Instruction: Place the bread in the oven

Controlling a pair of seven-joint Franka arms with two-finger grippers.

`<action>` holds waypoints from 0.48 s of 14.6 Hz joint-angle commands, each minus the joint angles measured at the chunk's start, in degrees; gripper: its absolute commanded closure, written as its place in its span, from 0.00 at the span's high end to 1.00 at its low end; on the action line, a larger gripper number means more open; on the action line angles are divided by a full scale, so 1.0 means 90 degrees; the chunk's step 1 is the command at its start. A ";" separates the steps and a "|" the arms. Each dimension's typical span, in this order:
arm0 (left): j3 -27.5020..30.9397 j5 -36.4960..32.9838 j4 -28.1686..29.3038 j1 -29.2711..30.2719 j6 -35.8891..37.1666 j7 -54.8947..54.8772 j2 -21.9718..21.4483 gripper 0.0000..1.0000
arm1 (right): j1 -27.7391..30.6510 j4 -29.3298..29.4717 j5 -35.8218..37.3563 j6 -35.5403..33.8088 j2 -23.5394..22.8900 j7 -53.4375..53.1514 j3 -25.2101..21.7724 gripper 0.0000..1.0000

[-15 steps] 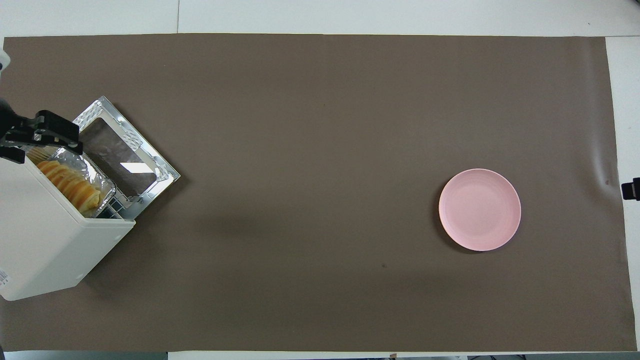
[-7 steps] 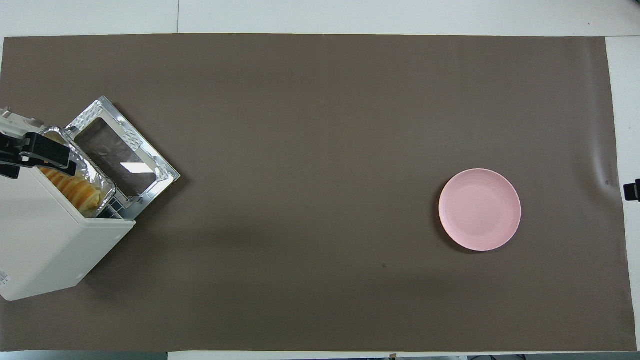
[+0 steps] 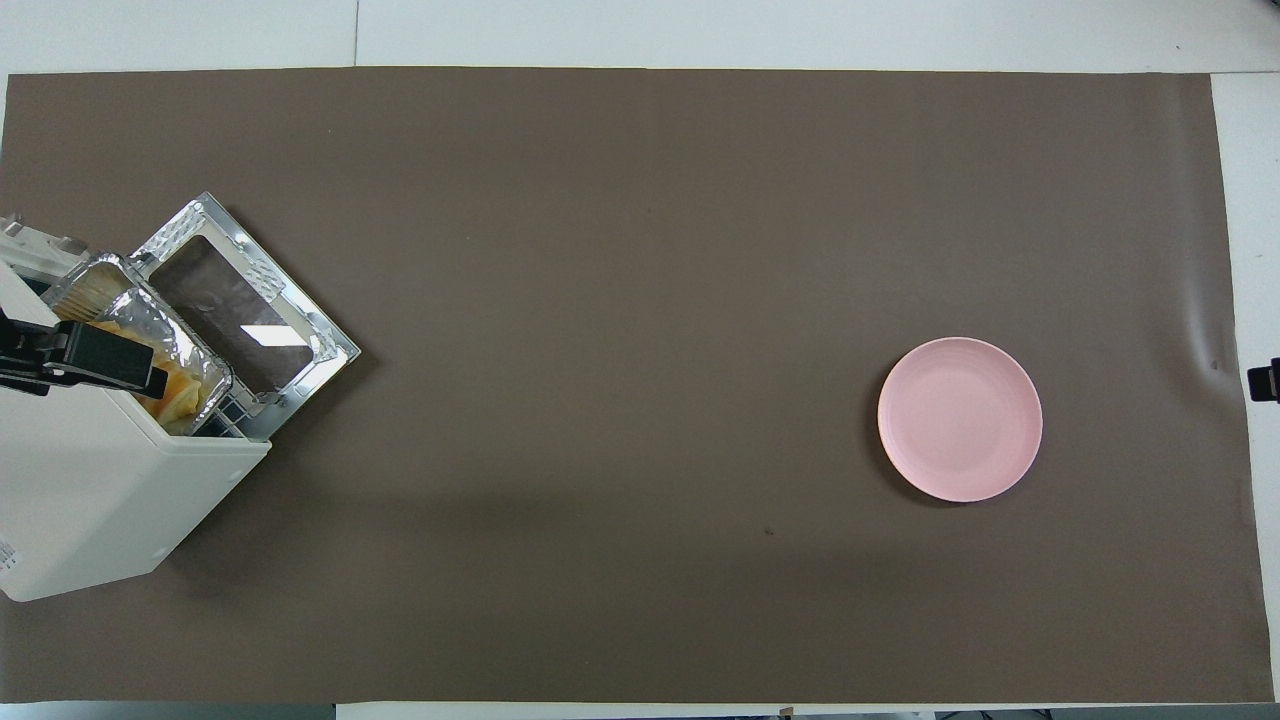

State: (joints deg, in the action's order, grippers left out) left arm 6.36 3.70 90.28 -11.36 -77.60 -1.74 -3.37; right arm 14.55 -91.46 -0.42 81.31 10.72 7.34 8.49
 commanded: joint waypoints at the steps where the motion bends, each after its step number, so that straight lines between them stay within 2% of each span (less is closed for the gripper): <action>1: -0.0334 -0.0138 0.0116 0.0207 -0.0118 -0.0109 0.0003 1.00 | 0.0043 -0.0072 0.0018 -0.0070 0.0107 0.0122 0.0024 1.00; 3: -0.0695 -0.0186 0.0135 0.0548 -0.0147 -0.0109 0.0042 1.00 | 0.0043 -0.0072 0.0018 -0.0070 0.0107 0.0122 0.0024 1.00; 7: -0.0784 -0.0177 0.0329 0.0550 -0.0274 -0.0110 0.0013 1.00 | 0.0043 -0.0063 0.0027 -0.0060 0.0107 0.0122 0.0024 1.00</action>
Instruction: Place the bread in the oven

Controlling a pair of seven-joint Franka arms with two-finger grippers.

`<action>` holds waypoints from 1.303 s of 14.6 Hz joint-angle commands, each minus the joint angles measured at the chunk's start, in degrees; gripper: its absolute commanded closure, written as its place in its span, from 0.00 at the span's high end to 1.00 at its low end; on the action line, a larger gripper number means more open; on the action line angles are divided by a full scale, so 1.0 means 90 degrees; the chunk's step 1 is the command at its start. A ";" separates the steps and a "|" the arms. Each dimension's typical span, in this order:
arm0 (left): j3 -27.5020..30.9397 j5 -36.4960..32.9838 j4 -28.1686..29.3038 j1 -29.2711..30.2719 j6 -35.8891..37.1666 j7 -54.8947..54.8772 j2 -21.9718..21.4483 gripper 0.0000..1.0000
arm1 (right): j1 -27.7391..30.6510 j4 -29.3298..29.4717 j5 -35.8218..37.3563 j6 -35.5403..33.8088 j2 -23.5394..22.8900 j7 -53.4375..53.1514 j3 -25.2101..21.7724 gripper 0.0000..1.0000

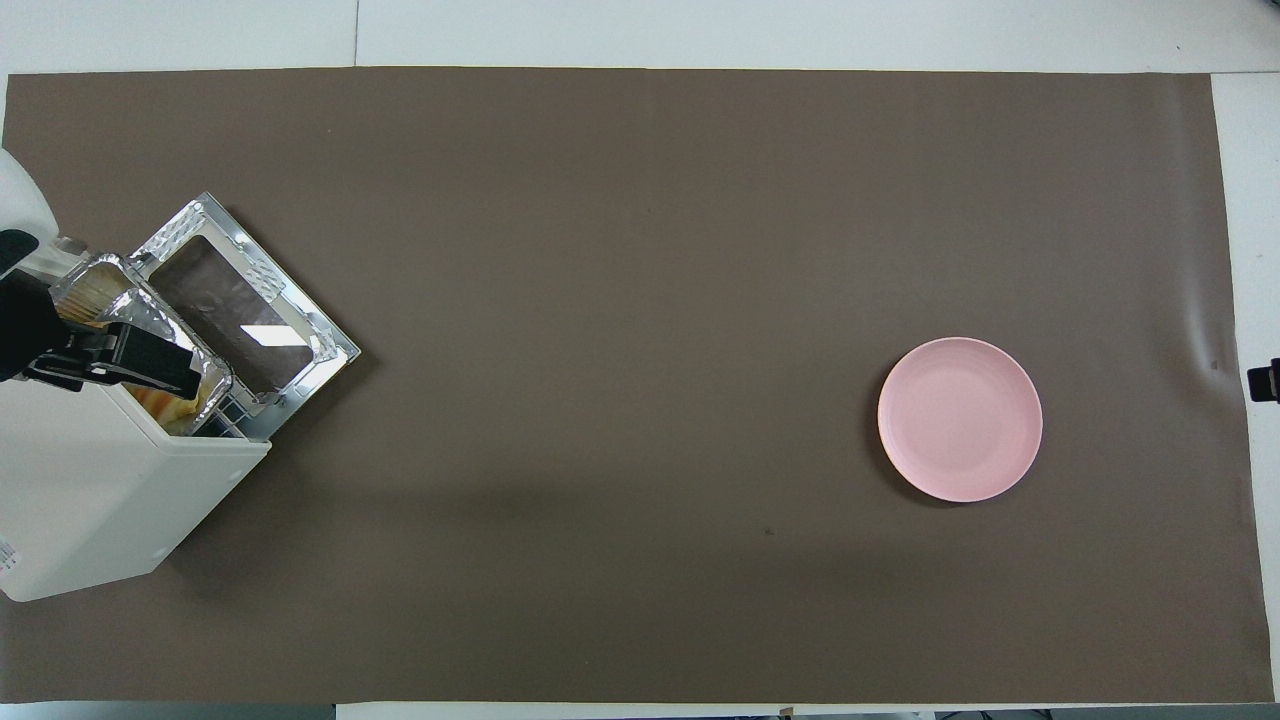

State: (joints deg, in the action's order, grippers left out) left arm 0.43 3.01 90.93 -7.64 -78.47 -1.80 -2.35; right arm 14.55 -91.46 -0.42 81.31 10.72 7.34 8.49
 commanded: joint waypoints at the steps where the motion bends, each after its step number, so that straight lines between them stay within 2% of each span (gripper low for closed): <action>1: -0.0116 -0.0100 0.0258 0.0088 -0.0139 -0.0103 -0.0129 1.00 | 0.0034 -0.0072 0.0018 -0.0069 0.0107 0.0122 0.0024 1.00; 7: -0.0106 -0.0207 0.0219 0.0136 -0.0313 0.0384 -0.0100 1.00 | 0.0043 -0.0063 0.0027 -0.0070 0.0107 0.0122 0.0024 1.00; 19: -0.0136 -0.0197 0.0288 0.0048 -0.0803 0.0190 -0.0100 1.00 | 0.0034 -0.0072 0.0027 -0.0070 0.0107 0.0122 0.0024 1.00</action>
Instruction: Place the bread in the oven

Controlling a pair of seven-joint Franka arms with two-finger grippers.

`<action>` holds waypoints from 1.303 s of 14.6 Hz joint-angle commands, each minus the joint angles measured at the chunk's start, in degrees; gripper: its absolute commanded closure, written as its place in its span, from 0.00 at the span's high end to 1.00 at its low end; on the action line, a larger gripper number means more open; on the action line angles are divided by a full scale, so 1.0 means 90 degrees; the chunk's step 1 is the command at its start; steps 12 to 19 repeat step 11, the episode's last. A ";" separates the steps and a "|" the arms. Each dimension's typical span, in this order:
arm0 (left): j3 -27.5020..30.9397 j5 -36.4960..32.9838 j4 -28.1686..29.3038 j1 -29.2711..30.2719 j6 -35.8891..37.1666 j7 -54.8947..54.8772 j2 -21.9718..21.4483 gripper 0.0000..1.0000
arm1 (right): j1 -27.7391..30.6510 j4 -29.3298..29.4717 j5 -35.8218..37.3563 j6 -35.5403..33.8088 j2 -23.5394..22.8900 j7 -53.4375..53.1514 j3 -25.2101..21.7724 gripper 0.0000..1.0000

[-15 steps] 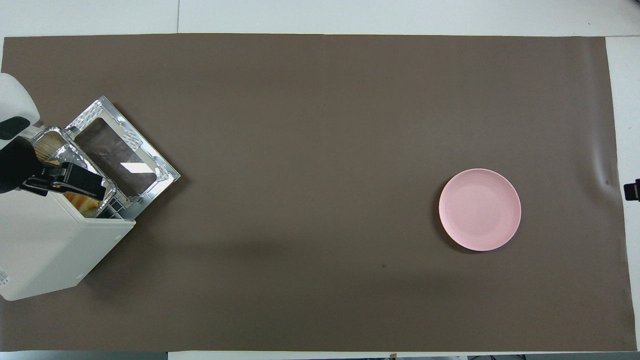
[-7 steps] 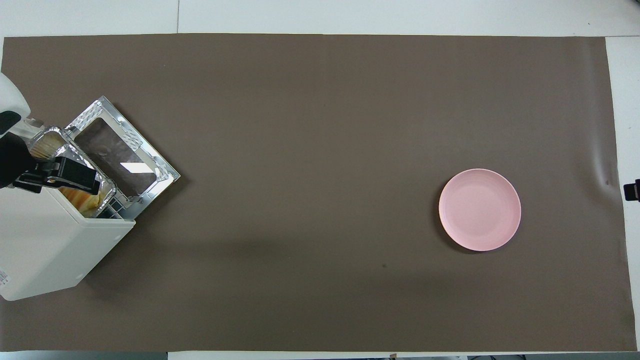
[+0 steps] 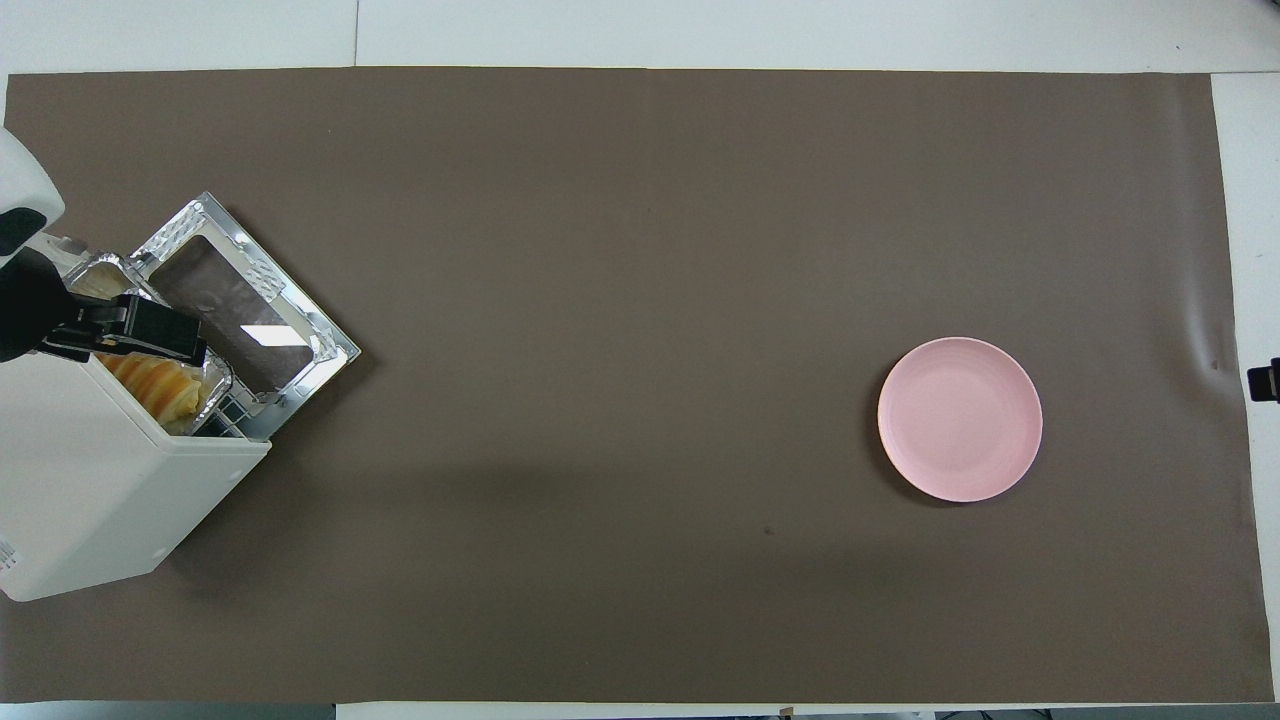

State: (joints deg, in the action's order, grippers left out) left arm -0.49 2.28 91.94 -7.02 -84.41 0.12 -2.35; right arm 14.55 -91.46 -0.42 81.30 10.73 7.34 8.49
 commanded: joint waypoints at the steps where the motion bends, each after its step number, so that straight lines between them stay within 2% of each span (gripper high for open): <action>1: -0.0033 -0.0116 0.0175 -0.0069 -0.0142 -0.0042 -0.0100 1.00 | 0.0043 -0.0072 0.0018 -0.0069 0.0107 0.0122 0.0024 1.00; 19: -0.0024 -0.0087 0.0312 -0.0118 -0.0172 -0.0355 -0.0130 1.00 | 0.0033 -0.0072 0.0018 -0.0069 0.0107 0.0122 0.0024 1.00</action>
